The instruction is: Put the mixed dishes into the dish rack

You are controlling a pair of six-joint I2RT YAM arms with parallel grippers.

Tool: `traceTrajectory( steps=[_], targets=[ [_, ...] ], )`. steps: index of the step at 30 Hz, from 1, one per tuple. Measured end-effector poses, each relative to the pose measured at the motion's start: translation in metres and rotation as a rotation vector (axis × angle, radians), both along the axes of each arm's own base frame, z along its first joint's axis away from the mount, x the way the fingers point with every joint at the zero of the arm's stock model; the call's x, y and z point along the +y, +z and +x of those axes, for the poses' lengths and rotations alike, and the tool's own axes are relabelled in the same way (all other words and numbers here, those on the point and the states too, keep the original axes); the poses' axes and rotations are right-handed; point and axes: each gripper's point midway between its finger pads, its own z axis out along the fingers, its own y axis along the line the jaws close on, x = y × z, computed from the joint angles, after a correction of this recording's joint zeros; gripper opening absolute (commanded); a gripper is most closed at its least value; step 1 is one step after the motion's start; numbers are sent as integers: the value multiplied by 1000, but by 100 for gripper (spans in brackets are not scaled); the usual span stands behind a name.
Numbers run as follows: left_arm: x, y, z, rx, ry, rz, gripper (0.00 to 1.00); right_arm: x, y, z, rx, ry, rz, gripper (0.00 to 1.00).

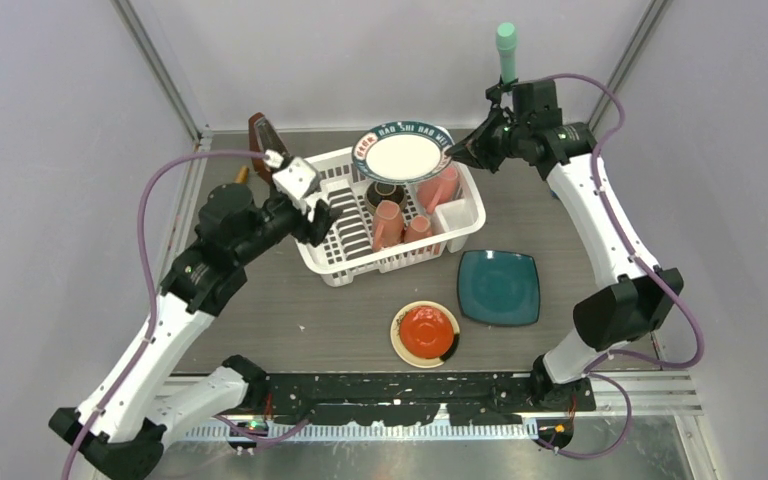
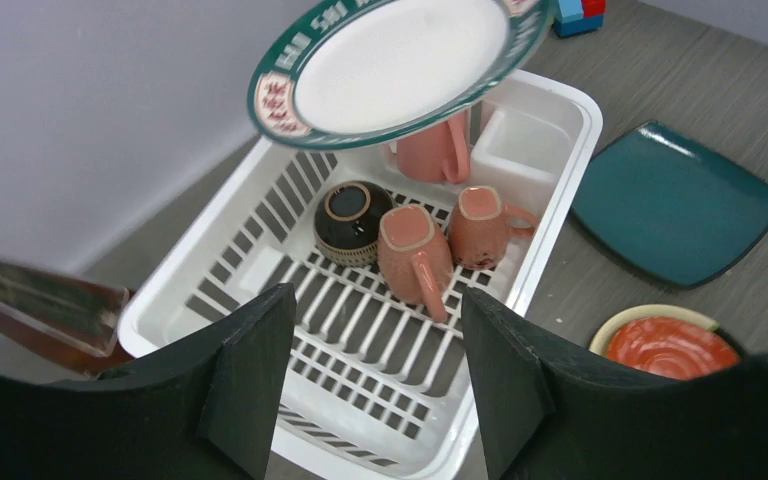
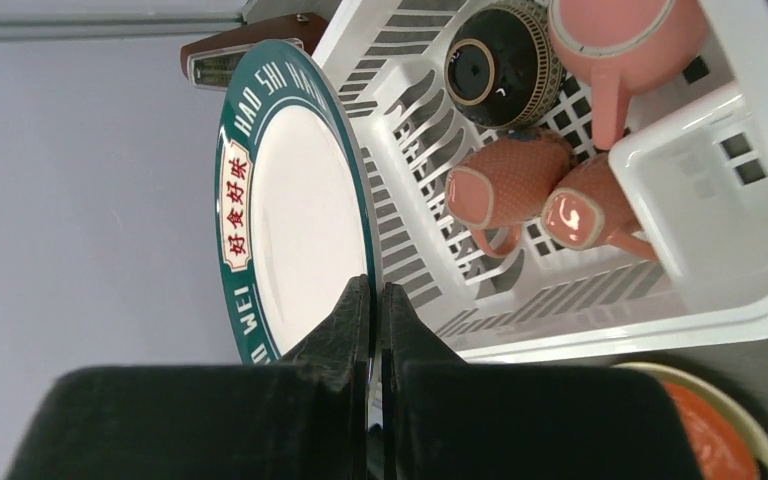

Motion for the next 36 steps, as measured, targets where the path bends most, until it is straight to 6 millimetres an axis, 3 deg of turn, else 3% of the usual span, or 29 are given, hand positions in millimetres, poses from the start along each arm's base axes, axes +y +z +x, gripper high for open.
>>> traceTrajectory(
  steps=[6,16,28,36],
  targets=[
    [1,8,-6,-260,-116,154,63,34,-11,5,112,-58,61,0],
    [-7,-8,17,-338,-170,338,61,83,4,-11,129,7,94,0],
    [-2,-6,22,-381,-154,409,59,89,-8,-20,168,11,51,0],
    [-12,-9,23,-379,-214,480,40,99,-10,-24,177,37,41,0]
  ],
)
